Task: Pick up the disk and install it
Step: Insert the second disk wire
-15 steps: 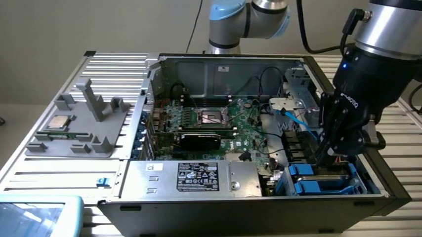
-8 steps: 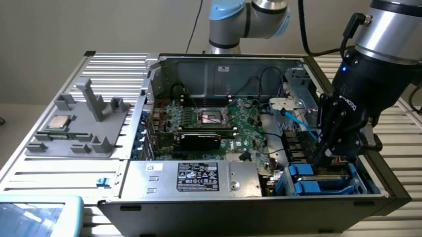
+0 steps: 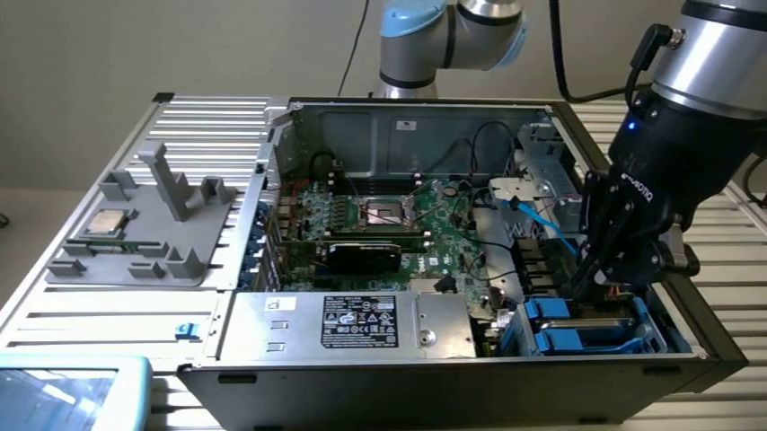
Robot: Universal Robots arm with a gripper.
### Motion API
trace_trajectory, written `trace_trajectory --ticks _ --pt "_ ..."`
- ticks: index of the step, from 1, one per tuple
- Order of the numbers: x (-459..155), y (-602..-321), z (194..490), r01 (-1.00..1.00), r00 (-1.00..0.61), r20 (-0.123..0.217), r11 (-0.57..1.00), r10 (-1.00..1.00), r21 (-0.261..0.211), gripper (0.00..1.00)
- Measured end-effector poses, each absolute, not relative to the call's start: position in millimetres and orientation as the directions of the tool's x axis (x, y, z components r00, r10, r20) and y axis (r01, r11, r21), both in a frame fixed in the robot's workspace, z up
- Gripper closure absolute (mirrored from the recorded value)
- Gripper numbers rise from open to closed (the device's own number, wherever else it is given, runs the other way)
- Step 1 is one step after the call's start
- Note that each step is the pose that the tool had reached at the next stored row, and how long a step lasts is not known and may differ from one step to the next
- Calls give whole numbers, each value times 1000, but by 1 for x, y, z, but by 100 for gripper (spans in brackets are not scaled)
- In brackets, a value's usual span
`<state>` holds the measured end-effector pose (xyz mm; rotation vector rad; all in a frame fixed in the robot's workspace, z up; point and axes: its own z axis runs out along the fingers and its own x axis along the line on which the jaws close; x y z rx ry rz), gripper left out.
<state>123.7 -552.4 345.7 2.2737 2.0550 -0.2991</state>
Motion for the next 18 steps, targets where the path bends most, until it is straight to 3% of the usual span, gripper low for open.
trace_trajectory --ticks 18 --pt "137 -552 344 989 87 -186 -108 979 -105 84"
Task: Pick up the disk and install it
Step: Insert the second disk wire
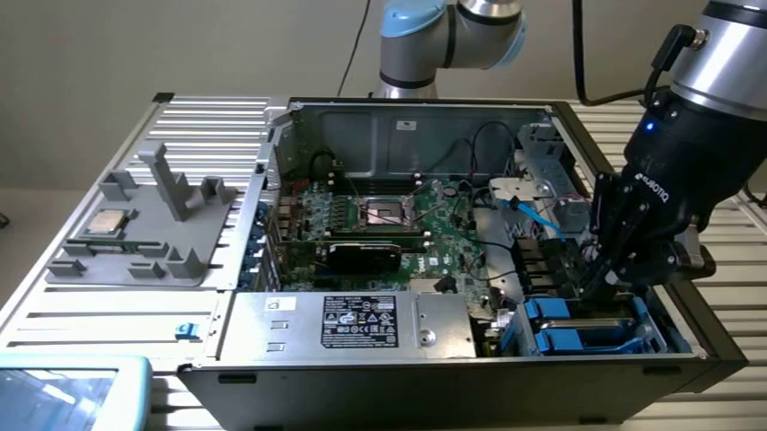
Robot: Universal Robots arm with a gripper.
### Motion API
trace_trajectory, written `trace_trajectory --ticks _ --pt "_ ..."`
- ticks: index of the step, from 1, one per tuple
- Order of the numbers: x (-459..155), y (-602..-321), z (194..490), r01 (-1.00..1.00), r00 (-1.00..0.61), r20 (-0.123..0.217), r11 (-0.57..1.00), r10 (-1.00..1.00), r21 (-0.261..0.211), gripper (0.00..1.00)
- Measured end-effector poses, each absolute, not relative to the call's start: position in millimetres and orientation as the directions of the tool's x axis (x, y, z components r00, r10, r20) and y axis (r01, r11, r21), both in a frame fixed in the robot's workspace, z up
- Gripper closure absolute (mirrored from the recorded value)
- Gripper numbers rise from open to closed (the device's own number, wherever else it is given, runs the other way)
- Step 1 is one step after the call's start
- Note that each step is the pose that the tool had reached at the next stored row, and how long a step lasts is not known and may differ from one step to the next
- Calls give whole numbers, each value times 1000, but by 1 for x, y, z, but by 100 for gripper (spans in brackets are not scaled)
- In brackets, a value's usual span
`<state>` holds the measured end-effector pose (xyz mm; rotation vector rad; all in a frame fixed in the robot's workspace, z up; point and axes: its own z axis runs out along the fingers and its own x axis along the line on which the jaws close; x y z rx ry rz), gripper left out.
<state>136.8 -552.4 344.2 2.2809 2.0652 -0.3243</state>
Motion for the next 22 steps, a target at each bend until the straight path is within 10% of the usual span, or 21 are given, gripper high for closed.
trace_trajectory --ticks 22 --pt "140 -554 337 988 87 -172 -107 981 -109 84"
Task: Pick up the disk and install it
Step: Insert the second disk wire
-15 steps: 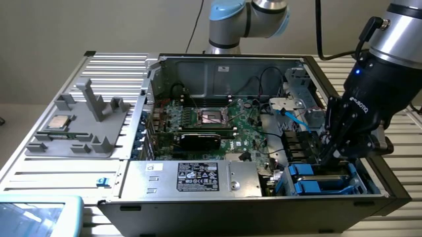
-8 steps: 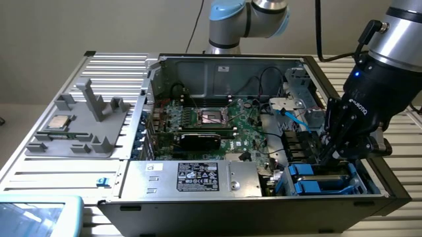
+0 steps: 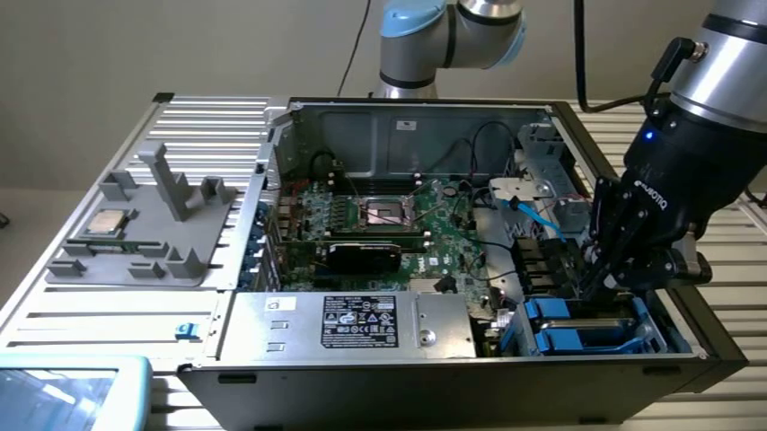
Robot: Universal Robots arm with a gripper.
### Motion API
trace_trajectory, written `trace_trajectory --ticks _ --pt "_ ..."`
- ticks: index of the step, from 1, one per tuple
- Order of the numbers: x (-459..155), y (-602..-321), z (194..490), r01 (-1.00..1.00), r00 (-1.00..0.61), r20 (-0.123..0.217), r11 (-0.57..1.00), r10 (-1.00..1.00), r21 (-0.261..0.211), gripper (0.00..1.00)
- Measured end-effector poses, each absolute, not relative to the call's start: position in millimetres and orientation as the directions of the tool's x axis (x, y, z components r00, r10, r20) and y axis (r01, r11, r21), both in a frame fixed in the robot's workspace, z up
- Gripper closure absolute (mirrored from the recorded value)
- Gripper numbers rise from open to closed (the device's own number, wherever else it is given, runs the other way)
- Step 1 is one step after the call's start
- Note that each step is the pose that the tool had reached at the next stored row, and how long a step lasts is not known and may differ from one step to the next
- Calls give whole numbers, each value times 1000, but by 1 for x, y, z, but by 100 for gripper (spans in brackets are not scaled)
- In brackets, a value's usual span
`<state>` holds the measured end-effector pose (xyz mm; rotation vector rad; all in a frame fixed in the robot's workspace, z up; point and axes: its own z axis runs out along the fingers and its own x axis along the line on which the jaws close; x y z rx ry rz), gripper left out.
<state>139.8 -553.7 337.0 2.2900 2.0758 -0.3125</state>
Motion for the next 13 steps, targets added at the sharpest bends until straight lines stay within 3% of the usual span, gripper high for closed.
trace_trajectory --ticks 13 --pt "140 -554 342 988 87 -170 -107 982 -113 84"
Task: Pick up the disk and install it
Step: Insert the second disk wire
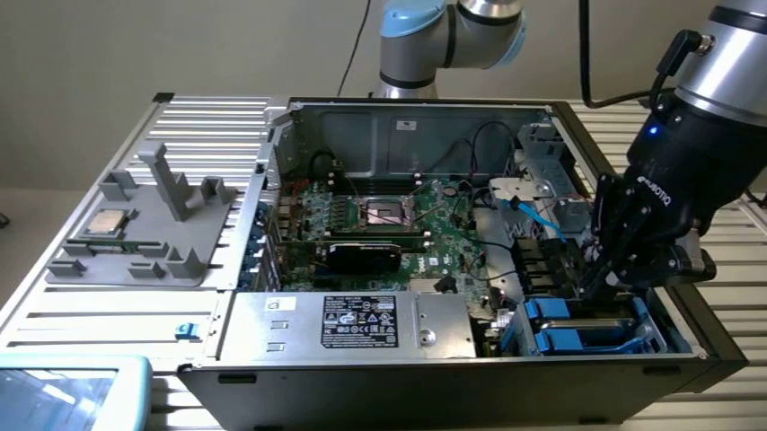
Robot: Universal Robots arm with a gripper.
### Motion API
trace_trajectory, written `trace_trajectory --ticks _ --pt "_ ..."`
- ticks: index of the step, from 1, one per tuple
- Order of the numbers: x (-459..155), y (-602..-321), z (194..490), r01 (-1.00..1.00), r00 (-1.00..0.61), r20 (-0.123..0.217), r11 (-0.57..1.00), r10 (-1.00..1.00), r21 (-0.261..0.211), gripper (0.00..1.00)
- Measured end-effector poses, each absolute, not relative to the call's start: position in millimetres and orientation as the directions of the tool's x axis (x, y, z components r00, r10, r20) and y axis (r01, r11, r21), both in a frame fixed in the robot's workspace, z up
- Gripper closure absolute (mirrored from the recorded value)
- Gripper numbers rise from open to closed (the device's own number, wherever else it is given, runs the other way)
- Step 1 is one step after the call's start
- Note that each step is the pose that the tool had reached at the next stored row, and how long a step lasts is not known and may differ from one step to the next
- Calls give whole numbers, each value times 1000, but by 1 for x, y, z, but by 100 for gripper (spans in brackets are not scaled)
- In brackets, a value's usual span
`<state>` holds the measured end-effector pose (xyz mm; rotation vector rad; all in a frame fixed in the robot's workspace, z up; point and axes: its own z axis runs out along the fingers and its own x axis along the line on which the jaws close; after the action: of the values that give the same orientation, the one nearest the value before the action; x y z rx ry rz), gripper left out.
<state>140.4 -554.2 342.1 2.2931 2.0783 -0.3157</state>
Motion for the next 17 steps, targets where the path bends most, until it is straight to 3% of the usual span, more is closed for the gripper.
trace_trajectory --ticks 17 --pt "142 -556 340 988 87 -169 -107 982 -113 84"
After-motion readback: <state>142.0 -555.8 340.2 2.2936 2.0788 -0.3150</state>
